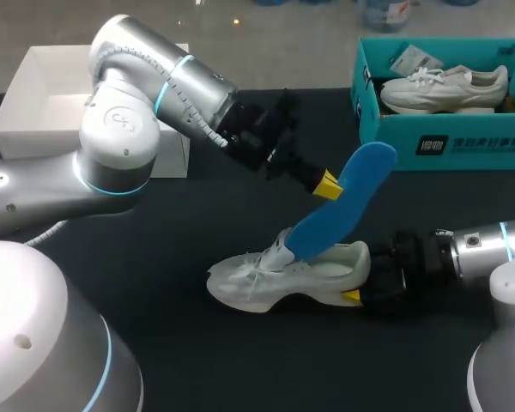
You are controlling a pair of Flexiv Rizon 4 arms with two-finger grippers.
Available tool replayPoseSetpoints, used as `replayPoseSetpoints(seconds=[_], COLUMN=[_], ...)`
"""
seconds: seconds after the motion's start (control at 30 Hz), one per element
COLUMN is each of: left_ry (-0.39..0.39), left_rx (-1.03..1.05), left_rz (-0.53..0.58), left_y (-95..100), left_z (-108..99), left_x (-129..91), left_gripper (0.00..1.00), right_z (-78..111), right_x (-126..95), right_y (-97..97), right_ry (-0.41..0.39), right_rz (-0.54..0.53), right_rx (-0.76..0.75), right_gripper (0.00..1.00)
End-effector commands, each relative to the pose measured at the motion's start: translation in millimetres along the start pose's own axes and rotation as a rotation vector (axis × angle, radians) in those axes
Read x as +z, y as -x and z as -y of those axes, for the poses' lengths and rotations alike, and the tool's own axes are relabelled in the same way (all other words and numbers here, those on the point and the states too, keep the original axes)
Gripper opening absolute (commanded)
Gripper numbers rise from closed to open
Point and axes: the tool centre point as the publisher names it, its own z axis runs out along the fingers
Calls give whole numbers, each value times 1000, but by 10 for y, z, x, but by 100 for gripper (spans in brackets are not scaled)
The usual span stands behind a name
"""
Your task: Take the shoe out of the shoebox, open the shoe tongue, remove and reinsert the insole, then place the shoe into the shoebox
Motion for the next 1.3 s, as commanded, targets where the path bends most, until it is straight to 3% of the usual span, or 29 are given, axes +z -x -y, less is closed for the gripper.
replayPoseSetpoints(seconds=[0.03, 0.2, 0.53, 0.8, 1.0, 1.3], left_ry=[-2, -2, -189, -277, -344, -480], left_rx=[1, 1, -154, -253, -347, -387], left_rz=[-1, -1, -7, -85, -119, -102], left_y=[5, 5, -518, -725, -873, -1147], left_z=[-5, -5, 329, 485, 486, 600], left_x=[10, 10, 77, -71, -234, -393], left_gripper=[0, 0, 0, 0, 0, 0], right_z=[15, 15, 15, 15, 15, 15], right_x=[39, 39, 39, 39, 39, 39], right_y=[-6, -6, -6, -6, -6, -6], right_ry=[-5, -5, -5, -5, -5, -5], right_rz=[1, 1, 1, 1, 1, 1], right_rx=[1, 1, 1, 1, 1, 1], right_gripper=[0, 0, 0, 0, 0, 0])
